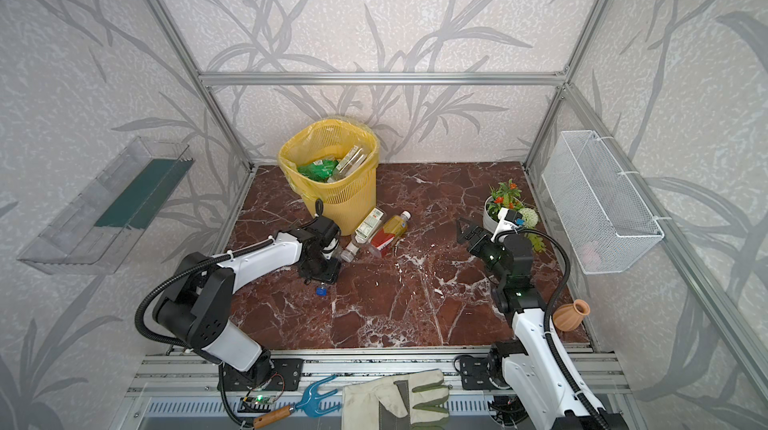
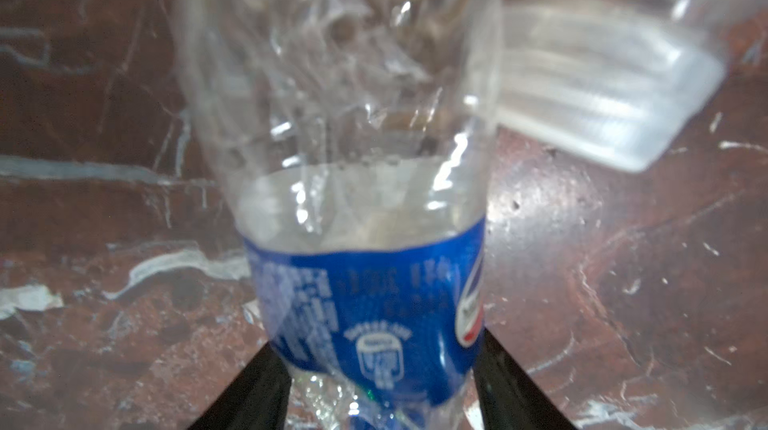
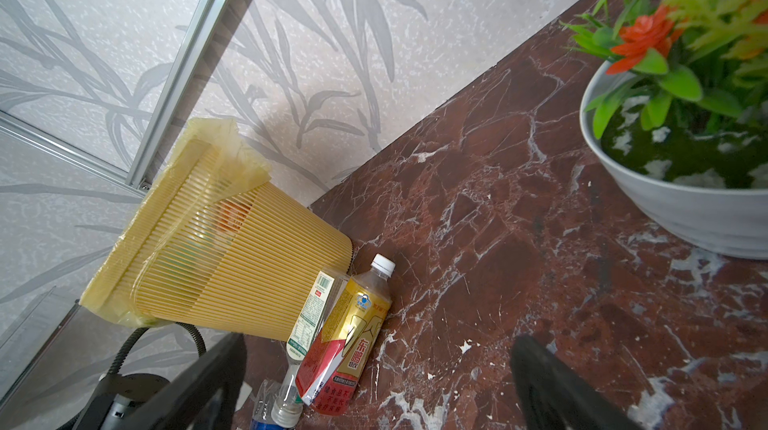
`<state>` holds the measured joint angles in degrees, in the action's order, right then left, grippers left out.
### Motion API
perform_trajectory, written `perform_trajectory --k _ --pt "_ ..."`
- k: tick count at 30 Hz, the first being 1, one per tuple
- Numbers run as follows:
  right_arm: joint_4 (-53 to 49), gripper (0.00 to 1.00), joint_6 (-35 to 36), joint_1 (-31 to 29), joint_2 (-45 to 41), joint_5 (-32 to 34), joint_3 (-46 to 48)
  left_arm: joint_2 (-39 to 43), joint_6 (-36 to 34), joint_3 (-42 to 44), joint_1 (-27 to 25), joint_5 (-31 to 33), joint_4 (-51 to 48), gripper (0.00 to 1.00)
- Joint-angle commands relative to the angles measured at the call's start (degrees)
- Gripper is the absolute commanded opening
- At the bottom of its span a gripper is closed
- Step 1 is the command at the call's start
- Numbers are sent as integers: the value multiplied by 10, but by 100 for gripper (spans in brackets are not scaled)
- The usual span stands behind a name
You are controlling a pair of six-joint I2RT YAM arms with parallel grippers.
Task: Throw the plastic bottles in the bin
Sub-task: 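Lower the left gripper around the blue-labelled Pepsi bottle and close it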
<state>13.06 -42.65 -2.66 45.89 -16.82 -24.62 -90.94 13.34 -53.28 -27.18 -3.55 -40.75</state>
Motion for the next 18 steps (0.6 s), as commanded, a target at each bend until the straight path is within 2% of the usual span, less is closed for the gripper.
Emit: perform_trajectory --k 1,5,9,14,16,18 --pt "22 99 -10 3 6 -11 6 33 22 16 -12 -4 -20 66" --pt "29 99 -14 3 10 -15 7 53 36 26 -17 2 -37 63" --pt "30 99 -15 4 11 -13 6 80 46 34 -23 12 -47 66" --pt "38 99 -18 4 18 -16 5 87 55 19 -23 43 -35 76" --pt "38 99 -19 4 19 -16 6 83 60 20 -22 39 -4 82" --pt "37 99 -20 4 16 -16 8 66 67 17 -23 31 21 83"
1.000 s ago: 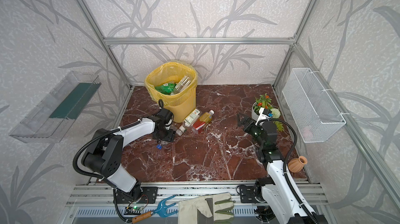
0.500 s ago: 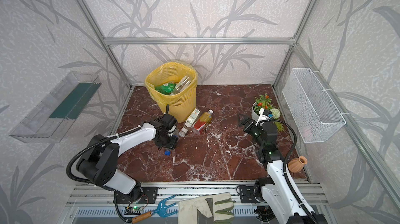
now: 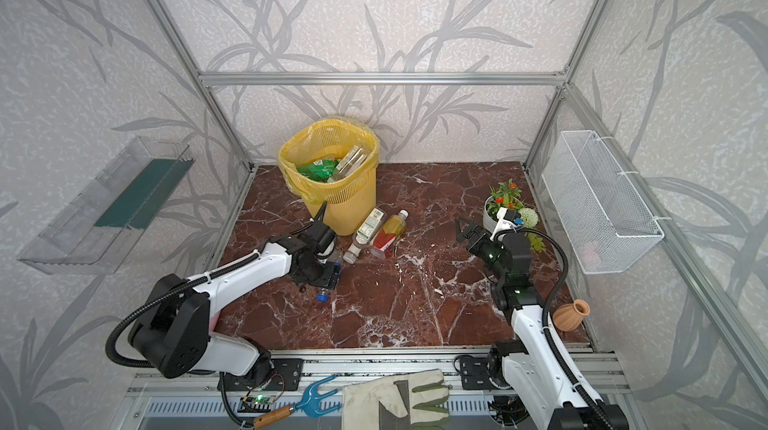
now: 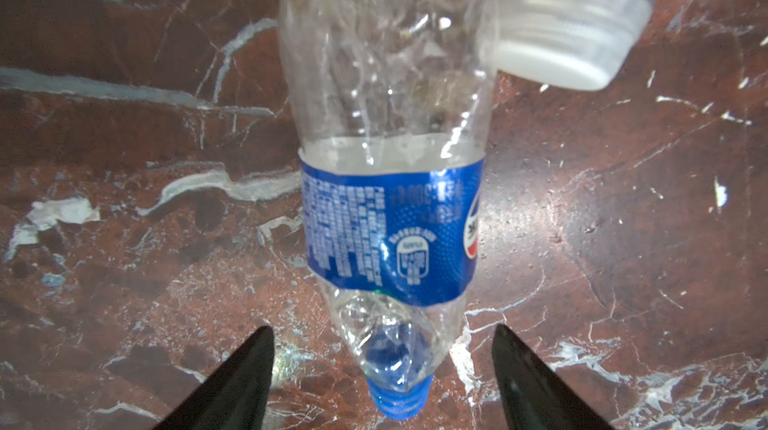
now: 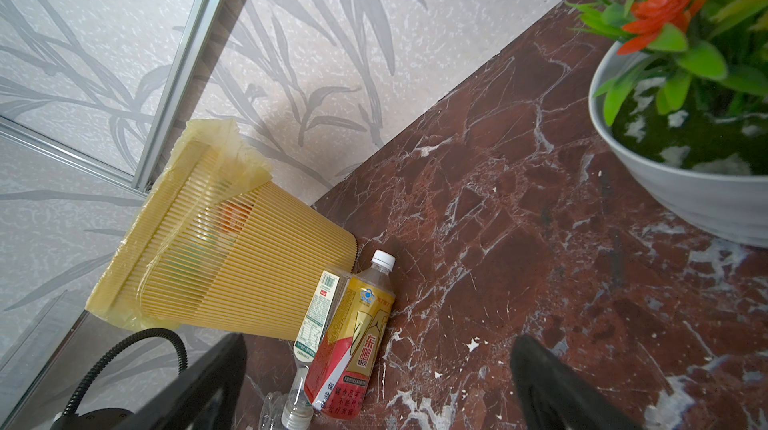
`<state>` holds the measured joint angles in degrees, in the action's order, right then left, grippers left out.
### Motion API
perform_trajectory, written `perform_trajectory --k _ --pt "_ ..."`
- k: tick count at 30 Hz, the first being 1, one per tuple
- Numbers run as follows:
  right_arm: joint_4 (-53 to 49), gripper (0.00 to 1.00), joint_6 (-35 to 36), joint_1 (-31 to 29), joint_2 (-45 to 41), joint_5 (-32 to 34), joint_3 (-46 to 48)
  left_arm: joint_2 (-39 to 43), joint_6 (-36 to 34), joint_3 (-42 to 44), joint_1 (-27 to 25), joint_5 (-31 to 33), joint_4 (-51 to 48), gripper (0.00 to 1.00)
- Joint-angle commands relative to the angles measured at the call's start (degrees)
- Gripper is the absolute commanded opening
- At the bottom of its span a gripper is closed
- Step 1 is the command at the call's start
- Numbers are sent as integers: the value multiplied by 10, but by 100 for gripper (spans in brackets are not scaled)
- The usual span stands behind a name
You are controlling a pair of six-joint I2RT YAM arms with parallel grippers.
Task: Throw the plastic bottles in the bin
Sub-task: 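Lower the left gripper around the blue-labelled Pepsi bottle and close it, then lift the Pepsi bottle over the yellow bin and open the left gripper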
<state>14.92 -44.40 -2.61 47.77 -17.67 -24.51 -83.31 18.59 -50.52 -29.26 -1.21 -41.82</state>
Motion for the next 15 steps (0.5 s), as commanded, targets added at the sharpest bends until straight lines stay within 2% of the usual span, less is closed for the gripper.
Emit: perform_trajectory --k 1,5,15 --pt "17 99 -3 4 -5 -7 7 -21 18 -14 -2 7 40 84" --pt "4 99 3 7 -15 -4 7 -55 33 -13 -2 18 75 84" --pt "7 99 -1 11 -11 -12 12 -67 51 -5 -1 60 136 82"
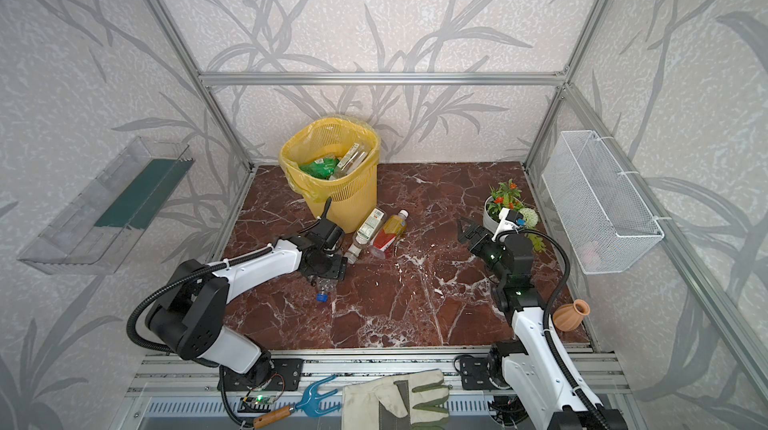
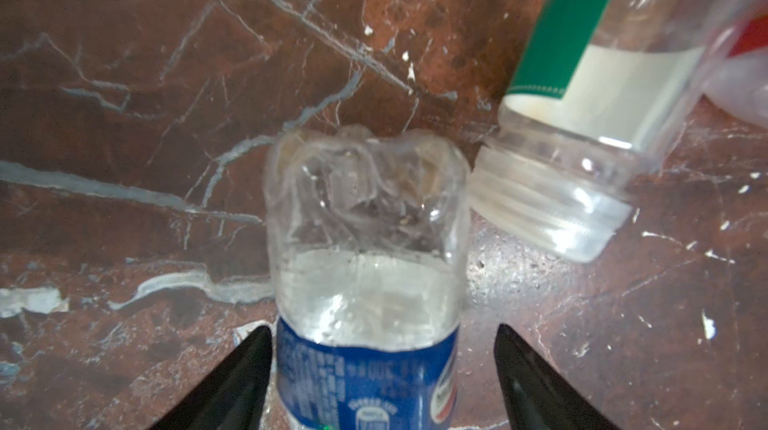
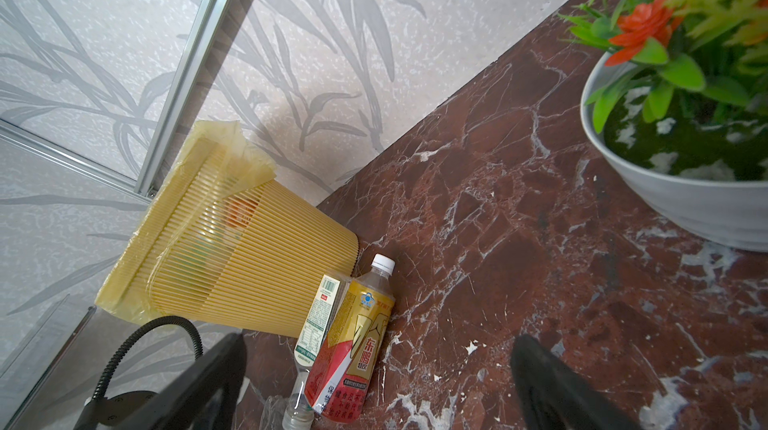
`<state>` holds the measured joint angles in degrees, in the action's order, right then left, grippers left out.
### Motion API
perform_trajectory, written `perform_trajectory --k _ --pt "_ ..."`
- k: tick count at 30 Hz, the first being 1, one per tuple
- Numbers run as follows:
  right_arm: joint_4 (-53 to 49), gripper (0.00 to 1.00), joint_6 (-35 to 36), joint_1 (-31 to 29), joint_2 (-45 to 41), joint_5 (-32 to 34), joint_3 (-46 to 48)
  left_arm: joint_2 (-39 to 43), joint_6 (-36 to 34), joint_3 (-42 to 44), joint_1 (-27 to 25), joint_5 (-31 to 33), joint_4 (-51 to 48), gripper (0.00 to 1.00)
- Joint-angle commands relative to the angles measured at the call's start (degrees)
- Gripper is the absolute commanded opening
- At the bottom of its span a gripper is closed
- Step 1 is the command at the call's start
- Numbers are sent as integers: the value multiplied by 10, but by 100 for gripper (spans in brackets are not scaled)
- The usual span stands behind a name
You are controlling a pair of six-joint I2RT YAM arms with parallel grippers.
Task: Throw the plastic bottles in the bin
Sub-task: 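Lift the Pepsi bottle over the yellow bin and open the left gripper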
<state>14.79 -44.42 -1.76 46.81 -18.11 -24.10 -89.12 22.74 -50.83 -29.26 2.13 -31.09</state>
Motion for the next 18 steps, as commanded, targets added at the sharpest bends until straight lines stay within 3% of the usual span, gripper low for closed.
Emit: perform_trajectory --k 1,12,18 --pt "11 99 -2 2 0 -9 8 -17 9 -5 -2 24 28 81" --pt "5 99 -1 9 -8 -11 8 -7 15 35 -2 6 26 61" --pt "12 99 -7 9 -7 -14 11 49 18 53 -12 -11 18 58"
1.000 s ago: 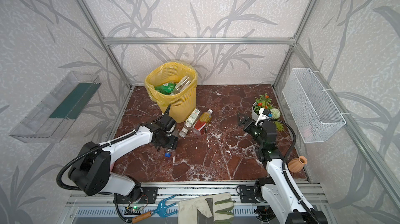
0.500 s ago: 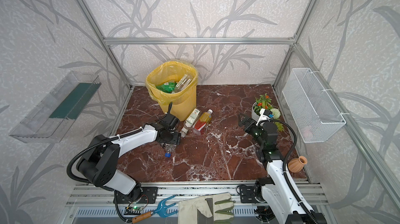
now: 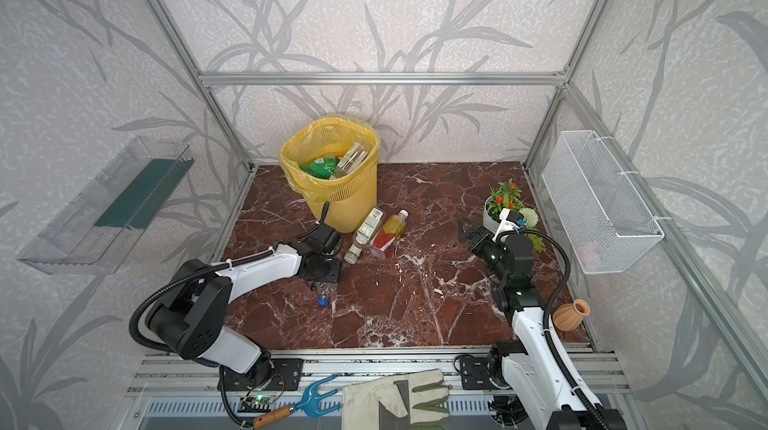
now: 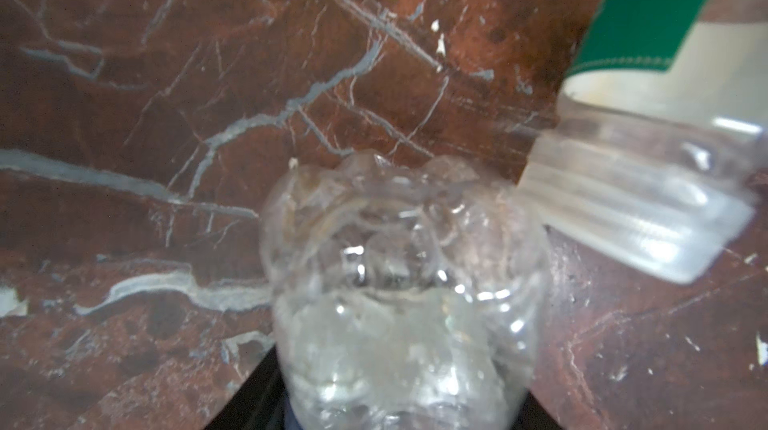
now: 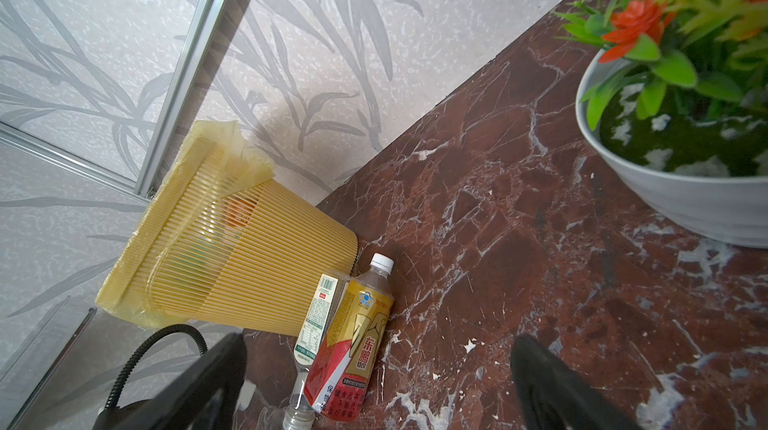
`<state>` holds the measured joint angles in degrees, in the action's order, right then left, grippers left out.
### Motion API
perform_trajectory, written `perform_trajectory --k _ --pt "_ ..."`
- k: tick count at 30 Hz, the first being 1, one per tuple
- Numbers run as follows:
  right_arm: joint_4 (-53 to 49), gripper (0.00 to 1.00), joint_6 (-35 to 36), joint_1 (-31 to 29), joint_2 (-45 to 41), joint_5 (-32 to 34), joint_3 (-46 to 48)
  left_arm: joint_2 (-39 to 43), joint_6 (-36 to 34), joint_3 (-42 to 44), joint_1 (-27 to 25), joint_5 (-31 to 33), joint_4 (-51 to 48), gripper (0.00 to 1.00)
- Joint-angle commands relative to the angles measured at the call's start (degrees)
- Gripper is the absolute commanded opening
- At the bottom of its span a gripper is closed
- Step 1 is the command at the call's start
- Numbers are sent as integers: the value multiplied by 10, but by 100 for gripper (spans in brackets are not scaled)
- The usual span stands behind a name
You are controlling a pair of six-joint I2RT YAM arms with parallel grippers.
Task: Throw the plastic bottles in the bin
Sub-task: 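Lift the Pepsi bottle over the yellow bin and open the left gripper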
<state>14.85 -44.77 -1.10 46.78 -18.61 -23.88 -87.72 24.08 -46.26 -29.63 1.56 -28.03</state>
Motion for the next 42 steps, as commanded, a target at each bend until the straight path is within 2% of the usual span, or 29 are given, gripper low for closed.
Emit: perform_trajectory --k 1,5,8,12,15,19,23,26,28,31,32,36,38,39,40,41,42 --pt "11 99 -4 2 -8 -9 9 49 8 11 -13 -5 -15 58" --pt "9 99 -4 2 -13 -8 10 110 19 17 -38 18 -34 58" --pt "0 99 1 2 -14 -10 5 187 23 19 -61 49 -50 58" --pt "-51 98 28 2 -18 -3 -15 319 28 35 -97 111 -47 54" --pt "-73 96 41 2 -25 3 -22 442 23 61 -147 188 -14 53" --pt "-76 96 39 2 -32 7 -19 578 -26 88 -195 279 47 50" --pt "-70 96 30 2 -29 0 -17 619 -133 86 -199 317 135 50" --pt "-62 95 22 1 -24 -10 -15 579 -230 55 -196 321 237 54" --pt "-62 94 19 1 -22 -12 -14 520 -249 -11 -189 328 233 54" --pt "-63 94 17 1 -25 -16 -10 432 -299 -101 -156 272 234 54" --pt "-62 94 17 1 -27 -16 -10 405 -302 -128 -133 248 234 55" --pt "-64 94 15 1 -36 -20 -5 258 -234 -279 31 61 192 56" --pt "-66 94 14 1 -41 -20 -4 160 -217 -378 71 12 138 59" --pt "-69 94 13 1 -46 -21 -5 114 -215 -428 77 3 93 62" --pt "-74 94 16 1 -51 -21 -6 75 -214 -465 78 -1 55 71" --pt "-79 94 18 1 -56 -20 -8 48 -212 -489 78 -3 26 82" --pt "-85 94 21 1 -62 -18 -9 23 -204 -510 77 -3 -4 99"
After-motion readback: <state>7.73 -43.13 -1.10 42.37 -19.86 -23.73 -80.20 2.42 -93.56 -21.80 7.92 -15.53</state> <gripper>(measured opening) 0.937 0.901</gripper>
